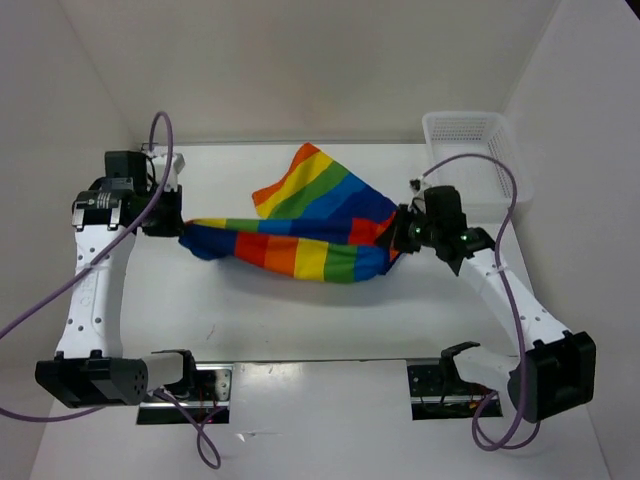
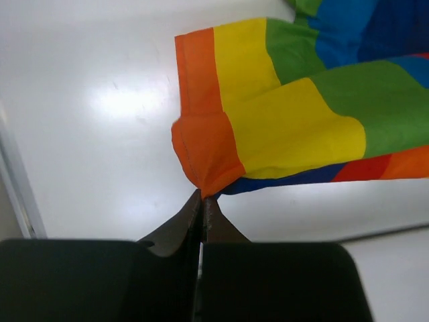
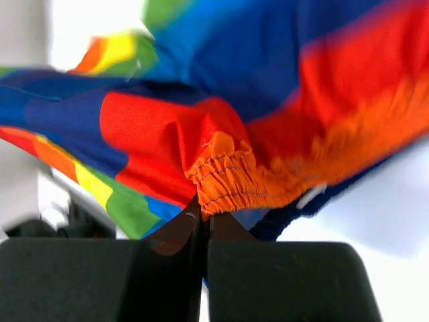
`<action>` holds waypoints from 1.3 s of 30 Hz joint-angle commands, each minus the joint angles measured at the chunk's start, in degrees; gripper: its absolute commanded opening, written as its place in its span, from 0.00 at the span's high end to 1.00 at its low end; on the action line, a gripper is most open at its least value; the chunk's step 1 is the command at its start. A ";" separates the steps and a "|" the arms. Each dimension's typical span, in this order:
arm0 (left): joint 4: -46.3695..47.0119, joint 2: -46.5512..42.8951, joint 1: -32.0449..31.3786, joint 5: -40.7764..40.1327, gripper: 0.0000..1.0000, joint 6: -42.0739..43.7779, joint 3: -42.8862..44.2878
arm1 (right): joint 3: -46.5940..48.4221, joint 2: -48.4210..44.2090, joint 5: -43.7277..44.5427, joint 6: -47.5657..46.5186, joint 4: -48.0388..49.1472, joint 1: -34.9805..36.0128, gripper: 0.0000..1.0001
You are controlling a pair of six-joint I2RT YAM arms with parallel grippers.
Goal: Fold and stack the shorts
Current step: Flatten the shorts out, then fold the shorts
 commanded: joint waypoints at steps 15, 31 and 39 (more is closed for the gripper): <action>20.14 19.62 -9.40 0.04 1.00 0.32 13.48 | -13.77 -29.89 -1.58 20.01 -6.00 1.33 1.00; 31.74 55.33 -29.87 0.49 1.00 0.32 48.04 | -38.54 -66.24 9.17 62.19 -12.14 -8.63 1.00; 17.79 82.38 -31.20 -2.15 0.93 0.32 90.45 | -30.59 -59.79 23.55 55.81 -18.74 -8.63 0.88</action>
